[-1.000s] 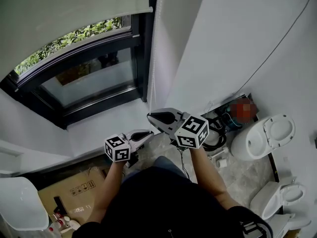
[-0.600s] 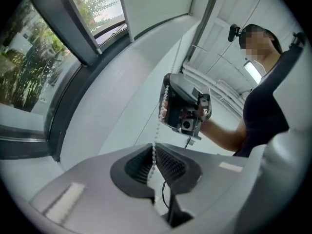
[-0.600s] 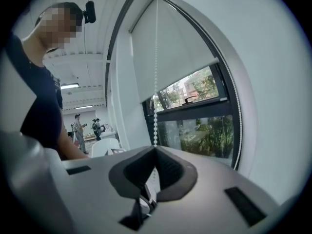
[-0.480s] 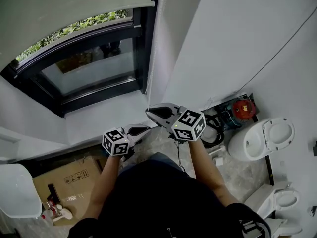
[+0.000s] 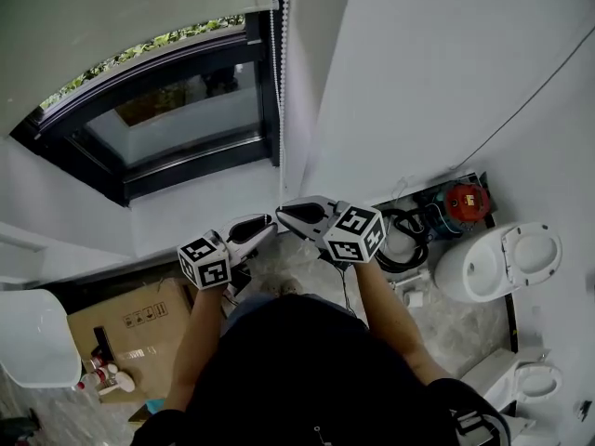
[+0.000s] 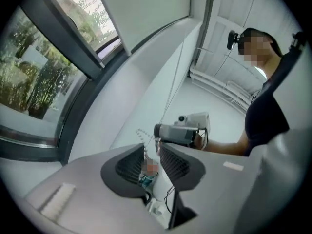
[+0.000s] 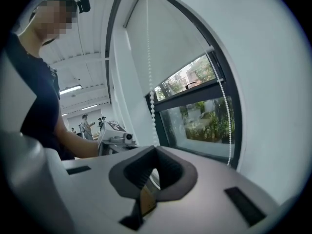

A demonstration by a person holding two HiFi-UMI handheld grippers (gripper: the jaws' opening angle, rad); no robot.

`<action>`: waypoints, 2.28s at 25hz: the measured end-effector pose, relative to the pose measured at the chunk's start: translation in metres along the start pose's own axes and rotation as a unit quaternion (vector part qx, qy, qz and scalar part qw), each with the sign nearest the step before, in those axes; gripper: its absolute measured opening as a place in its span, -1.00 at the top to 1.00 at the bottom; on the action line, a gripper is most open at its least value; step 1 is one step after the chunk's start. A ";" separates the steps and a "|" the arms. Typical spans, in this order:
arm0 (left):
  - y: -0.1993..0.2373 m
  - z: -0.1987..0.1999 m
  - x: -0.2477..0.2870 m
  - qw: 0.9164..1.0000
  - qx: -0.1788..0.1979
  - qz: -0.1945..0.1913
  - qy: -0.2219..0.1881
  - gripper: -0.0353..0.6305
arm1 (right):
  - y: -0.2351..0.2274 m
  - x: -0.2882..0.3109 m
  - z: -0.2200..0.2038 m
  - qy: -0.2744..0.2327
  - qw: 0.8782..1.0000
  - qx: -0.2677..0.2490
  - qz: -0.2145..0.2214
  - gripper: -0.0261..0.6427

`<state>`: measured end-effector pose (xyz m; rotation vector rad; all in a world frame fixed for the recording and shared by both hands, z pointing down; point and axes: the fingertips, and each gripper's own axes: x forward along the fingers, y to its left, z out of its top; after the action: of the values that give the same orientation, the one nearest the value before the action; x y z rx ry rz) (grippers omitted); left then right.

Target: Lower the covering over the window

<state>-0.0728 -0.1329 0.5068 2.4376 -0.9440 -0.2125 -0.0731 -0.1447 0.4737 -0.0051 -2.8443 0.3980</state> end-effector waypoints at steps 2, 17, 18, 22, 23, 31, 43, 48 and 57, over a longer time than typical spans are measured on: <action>-0.008 0.021 -0.004 0.999 0.014 0.003 -0.031 0.63 | 0.001 -0.001 -0.001 -0.009 1.000 0.001 0.009 0.89; -0.068 0.134 -0.010 0.983 0.146 0.016 -0.113 0.44 | 0.008 0.001 -0.003 -0.012 0.999 -0.015 0.031 0.89; -0.071 0.139 -0.011 0.982 0.153 0.015 -0.114 0.44 | 0.009 0.000 -0.003 -0.010 0.999 -0.016 0.032 0.89; -0.077 0.150 -0.004 0.980 0.167 0.013 -0.107 0.45 | 0.009 -0.001 -0.004 -0.009 0.999 -0.018 0.032 0.89; -0.077 0.151 0.000 0.980 0.168 0.012 -0.104 0.44 | 0.009 -0.001 -0.004 -0.009 0.999 -0.019 0.033 0.89; -0.065 0.128 0.035 0.989 0.142 0.008 -0.033 0.74 | 0.018 -0.004 -0.007 -0.006 0.999 -0.026 0.045 0.89; -0.054 0.081 0.043 0.996 0.091 -0.010 -0.001 0.82 | 0.010 -0.006 -0.052 0.061 0.997 -0.024 0.030 0.89; -0.041 0.049 0.046 0.996 0.072 -0.010 0.042 0.82 | 0.004 -0.010 -0.086 0.119 0.992 -0.041 0.014 0.89; -0.030 0.047 0.052 0.997 0.065 -0.008 0.033 0.82 | -0.006 -0.011 -0.090 0.112 0.994 -0.020 0.002 0.89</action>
<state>-0.0311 -0.1673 0.4532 2.5549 -0.9348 -0.0775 -0.0381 -0.1268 0.5555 -0.0582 -2.6311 0.3199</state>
